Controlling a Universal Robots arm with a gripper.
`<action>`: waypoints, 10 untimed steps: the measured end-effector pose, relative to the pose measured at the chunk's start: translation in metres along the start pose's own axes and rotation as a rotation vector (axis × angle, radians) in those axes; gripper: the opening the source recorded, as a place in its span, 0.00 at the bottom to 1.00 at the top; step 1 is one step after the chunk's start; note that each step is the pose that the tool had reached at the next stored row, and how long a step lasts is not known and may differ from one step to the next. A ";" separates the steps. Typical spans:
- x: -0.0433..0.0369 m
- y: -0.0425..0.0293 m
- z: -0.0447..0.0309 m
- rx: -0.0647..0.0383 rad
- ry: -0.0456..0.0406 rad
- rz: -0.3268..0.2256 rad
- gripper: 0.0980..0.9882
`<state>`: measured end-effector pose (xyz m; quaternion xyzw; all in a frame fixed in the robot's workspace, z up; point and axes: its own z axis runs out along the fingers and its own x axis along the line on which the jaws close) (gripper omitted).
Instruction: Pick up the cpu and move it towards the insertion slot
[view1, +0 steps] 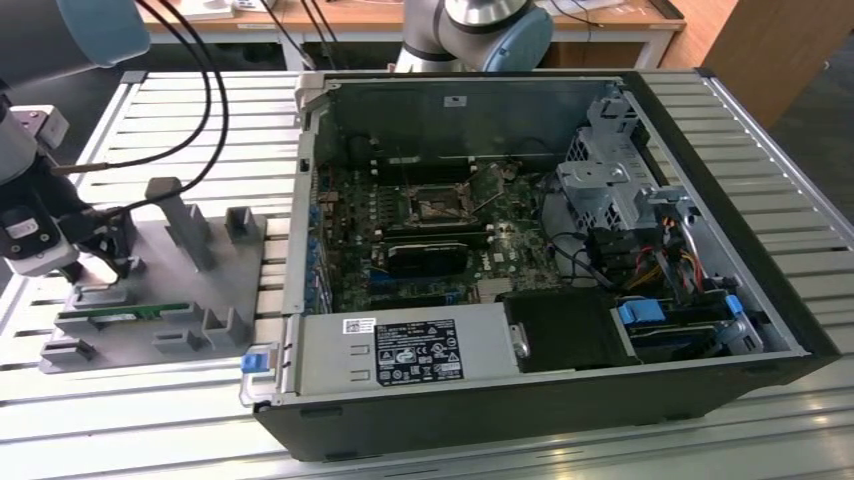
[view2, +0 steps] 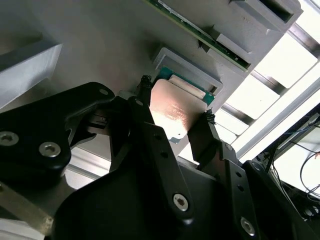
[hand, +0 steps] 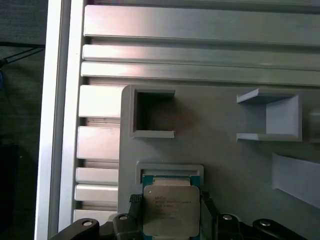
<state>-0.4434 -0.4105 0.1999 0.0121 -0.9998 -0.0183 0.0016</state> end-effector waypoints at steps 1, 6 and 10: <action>0.0000 0.0000 -0.0009 0.000 -0.0001 0.000 0.50; 0.0000 0.0002 -0.0062 0.000 -0.0001 0.000 0.50; 0.0000 0.0004 -0.0102 0.000 -0.0001 0.000 0.50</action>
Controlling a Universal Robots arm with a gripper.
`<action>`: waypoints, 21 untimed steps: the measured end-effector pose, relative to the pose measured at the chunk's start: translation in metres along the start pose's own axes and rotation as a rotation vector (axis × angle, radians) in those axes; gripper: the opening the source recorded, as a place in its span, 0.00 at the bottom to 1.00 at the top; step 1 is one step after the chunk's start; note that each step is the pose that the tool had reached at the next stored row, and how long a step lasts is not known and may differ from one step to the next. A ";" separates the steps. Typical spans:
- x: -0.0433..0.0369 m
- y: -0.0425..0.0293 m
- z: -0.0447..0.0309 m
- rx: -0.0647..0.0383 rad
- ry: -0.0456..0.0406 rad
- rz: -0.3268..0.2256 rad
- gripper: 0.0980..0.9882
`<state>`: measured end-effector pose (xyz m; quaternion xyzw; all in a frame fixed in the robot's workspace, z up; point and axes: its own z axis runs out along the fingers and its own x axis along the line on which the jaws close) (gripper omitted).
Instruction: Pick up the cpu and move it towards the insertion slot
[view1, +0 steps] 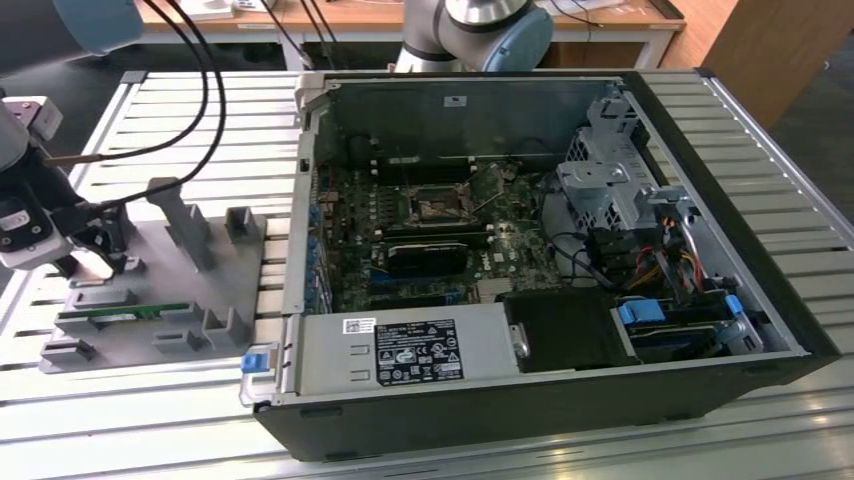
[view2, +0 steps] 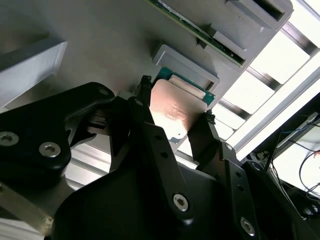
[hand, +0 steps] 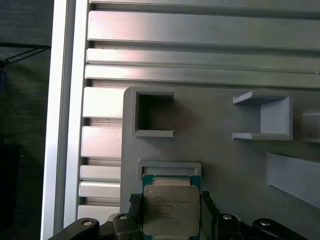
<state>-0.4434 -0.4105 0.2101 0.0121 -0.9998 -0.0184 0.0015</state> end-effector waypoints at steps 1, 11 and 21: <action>0.0000 0.0000 -0.0009 0.000 0.0001 0.000 0.50; 0.0000 0.0003 -0.0071 0.000 0.0001 0.000 0.50; 0.0000 0.0005 -0.0146 0.000 0.0001 0.000 0.50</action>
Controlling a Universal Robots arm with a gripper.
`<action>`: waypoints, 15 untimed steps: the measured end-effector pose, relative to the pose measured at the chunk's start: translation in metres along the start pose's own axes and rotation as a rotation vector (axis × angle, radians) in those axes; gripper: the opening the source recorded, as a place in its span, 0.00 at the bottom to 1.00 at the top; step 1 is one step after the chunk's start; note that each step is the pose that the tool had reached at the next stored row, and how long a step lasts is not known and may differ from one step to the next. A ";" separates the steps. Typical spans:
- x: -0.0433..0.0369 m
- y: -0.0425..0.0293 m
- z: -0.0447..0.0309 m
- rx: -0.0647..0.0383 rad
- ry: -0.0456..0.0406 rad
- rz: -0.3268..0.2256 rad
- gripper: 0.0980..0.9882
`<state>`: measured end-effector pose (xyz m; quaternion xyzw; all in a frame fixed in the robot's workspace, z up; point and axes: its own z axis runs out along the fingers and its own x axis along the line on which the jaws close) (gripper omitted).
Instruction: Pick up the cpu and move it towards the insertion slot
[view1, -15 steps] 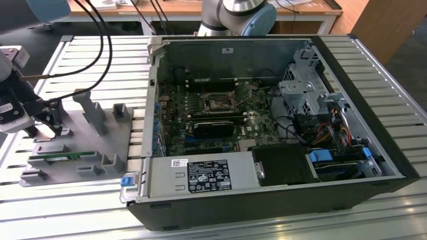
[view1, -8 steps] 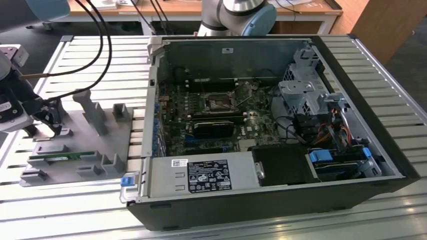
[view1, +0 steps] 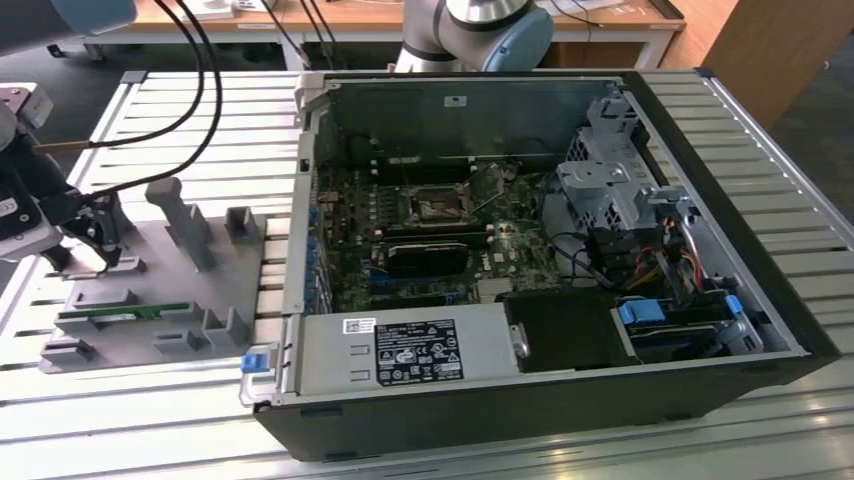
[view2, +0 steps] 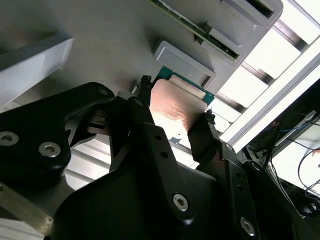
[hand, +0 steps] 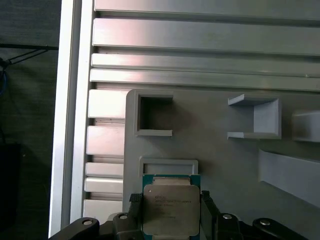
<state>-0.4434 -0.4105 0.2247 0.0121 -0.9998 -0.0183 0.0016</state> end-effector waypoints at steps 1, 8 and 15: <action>0.0000 0.0000 -0.0006 0.000 -0.0001 0.000 0.50; 0.0000 0.0001 -0.0031 0.000 -0.0001 0.000 0.50; 0.0000 0.0002 -0.0050 0.000 -0.0002 0.000 0.50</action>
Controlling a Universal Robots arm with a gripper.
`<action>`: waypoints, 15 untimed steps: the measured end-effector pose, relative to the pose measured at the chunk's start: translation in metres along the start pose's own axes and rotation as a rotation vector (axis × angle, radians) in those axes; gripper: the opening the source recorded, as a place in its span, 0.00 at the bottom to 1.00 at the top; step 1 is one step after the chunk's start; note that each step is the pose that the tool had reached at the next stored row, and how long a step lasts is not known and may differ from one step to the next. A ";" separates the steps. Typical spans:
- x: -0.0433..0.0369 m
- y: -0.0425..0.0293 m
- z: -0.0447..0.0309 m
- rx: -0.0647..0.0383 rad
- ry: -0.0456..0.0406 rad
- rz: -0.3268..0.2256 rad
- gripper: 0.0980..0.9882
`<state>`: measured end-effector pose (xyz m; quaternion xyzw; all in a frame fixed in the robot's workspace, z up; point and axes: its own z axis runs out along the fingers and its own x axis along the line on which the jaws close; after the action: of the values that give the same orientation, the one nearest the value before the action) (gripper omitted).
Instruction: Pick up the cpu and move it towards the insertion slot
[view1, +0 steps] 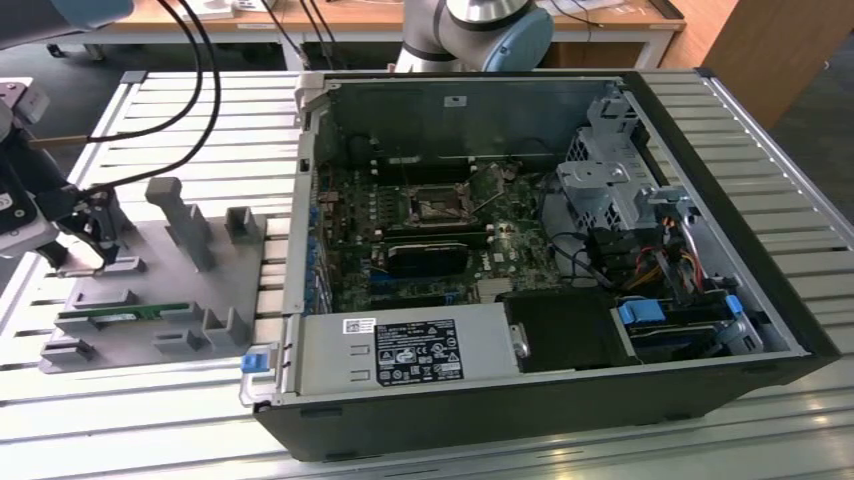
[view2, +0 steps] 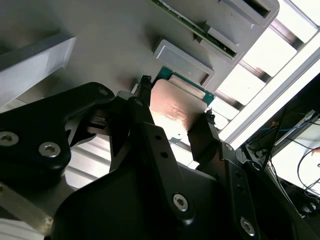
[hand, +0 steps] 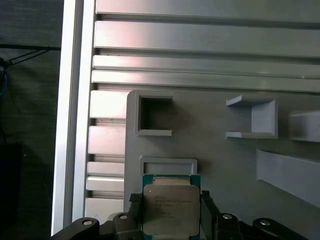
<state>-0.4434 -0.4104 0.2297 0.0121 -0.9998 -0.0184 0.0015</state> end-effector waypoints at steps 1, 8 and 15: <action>0.0000 0.0000 -0.0003 0.000 0.0000 0.000 0.50; 0.0000 0.0003 -0.0039 0.000 0.0000 0.000 0.50; 0.0000 0.0004 -0.0055 0.000 0.0000 0.000 0.50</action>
<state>-0.4434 -0.4102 0.2353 0.0121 -0.9998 -0.0184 0.0015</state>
